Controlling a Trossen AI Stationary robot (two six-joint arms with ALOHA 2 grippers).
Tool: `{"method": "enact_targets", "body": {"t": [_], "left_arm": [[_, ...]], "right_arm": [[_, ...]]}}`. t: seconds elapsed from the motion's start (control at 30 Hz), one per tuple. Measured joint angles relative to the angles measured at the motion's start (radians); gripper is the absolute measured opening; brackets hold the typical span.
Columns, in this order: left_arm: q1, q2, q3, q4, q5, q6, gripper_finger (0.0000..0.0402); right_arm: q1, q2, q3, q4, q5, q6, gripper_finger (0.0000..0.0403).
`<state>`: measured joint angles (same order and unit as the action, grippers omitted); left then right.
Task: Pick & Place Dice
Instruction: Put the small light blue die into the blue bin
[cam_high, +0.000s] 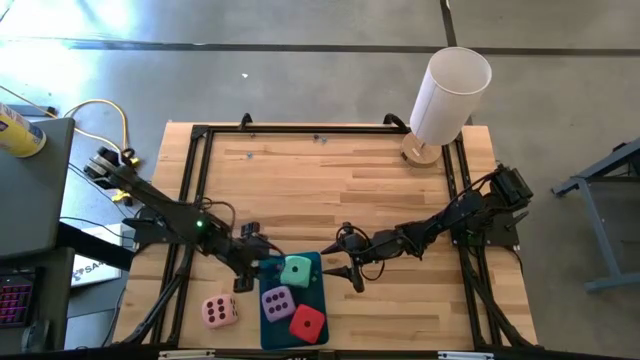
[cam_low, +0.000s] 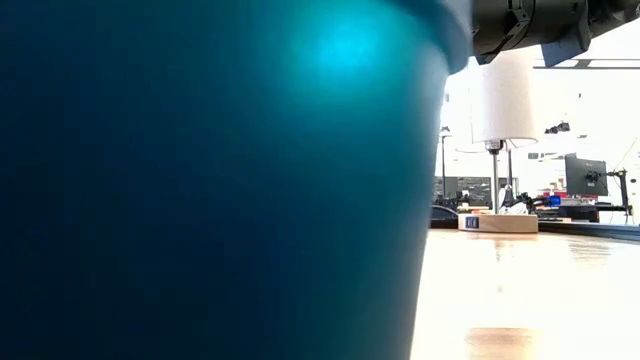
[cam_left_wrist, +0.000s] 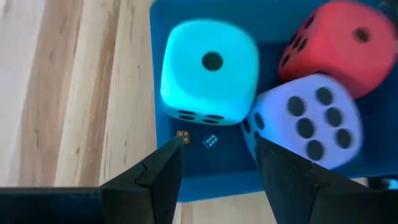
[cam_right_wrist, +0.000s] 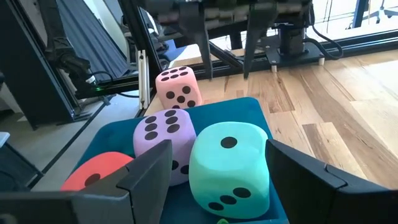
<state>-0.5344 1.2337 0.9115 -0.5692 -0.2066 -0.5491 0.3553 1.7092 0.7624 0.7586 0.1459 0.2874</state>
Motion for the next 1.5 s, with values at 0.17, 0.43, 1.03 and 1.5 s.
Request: {"method": "enact_targets", "body": {"t": [0.17,0.43,1.03,1.5], "left_arm": [[0.044,-0.113,0.000,-0.137,-0.113,0.000,0.0193],[0.168,-0.190,0.000,-0.349,-0.447,-0.021,0.0193],[0.730,-0.183,-0.032,-0.386,-0.153,0.190,0.0193],[1.134,-0.009,-0.032,-0.202,0.059,0.189,0.0193]], "right_arm": [[0.000,0.000,0.000,0.000,0.000,0.000,0.0249],[0.000,0.000,0.000,0.000,0.000,-0.004,0.0249],[0.000,0.000,0.000,-0.008,0.000,-0.004,0.0249],[0.000,0.000,0.000,-0.018,0.000,-0.001,0.0249]]}}
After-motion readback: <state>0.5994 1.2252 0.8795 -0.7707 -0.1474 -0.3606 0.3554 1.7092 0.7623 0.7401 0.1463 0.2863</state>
